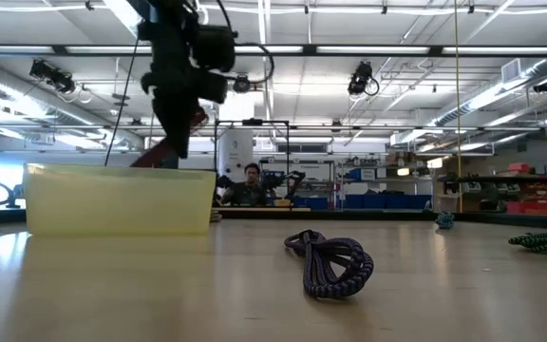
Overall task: Pick and place USB-C Cables
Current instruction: Put the pink charger cable into the yellow bin
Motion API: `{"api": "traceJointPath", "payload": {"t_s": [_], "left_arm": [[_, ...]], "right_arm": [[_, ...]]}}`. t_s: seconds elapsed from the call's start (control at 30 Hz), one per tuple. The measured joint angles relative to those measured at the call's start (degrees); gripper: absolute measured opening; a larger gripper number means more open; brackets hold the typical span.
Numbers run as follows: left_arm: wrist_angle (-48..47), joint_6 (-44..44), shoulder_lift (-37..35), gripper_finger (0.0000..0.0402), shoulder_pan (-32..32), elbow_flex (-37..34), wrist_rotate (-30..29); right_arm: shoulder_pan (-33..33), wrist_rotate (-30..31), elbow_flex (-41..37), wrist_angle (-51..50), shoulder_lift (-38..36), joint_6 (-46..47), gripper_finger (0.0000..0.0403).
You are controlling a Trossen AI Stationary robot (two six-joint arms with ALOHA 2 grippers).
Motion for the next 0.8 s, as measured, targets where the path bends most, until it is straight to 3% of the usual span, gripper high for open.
{"api": "traceJointPath", "payload": {"t_s": [0.27, 0.6, 0.8], "left_arm": [[-11.4, 3.5, 7.4, 0.0018, 2.0, 1.5, -0.3], [-4.3, 3.8, 7.5, 0.0018, 1.3, 0.6, 3.1], [-1.2, 3.6, 7.4, 0.0018, 1.5, -5.1, 3.2]], "right_arm": [[0.0, 0.0, 0.0, -0.4, 0.0, 1.0, 0.0217], [0.0, 0.0, 0.0, -0.5, 0.0, 0.9, 0.0217], [0.0, 0.0, 0.0, -1.0, 0.0, 1.0, 0.0217]]}}
